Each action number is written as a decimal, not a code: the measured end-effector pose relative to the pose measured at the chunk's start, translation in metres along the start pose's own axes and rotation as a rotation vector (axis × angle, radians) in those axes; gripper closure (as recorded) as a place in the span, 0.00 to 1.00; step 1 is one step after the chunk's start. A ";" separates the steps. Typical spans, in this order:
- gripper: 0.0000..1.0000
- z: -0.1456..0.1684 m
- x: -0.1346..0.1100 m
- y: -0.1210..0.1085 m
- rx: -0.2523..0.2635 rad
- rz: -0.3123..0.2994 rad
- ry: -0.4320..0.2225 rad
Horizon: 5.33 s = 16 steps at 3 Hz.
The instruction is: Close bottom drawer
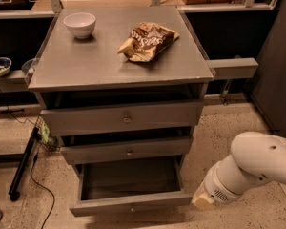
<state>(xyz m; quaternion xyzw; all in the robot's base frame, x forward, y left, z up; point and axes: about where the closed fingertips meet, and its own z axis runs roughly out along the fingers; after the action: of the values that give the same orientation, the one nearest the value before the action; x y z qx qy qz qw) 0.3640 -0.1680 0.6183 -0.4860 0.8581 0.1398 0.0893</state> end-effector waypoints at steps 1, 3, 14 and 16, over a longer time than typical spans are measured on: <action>1.00 0.021 0.008 -0.002 -0.014 0.040 0.004; 1.00 0.102 0.030 -0.014 0.025 0.091 0.035; 1.00 0.340 0.037 -0.064 -0.033 0.206 0.126; 1.00 0.356 0.039 -0.062 -0.038 0.207 0.151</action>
Offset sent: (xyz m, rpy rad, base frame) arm -0.0100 -0.0032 -0.1190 -0.0039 0.0656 -0.1151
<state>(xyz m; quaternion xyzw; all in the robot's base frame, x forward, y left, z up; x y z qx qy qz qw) 0.4034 -0.1131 0.2609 -0.4055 0.9052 0.1274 0.0002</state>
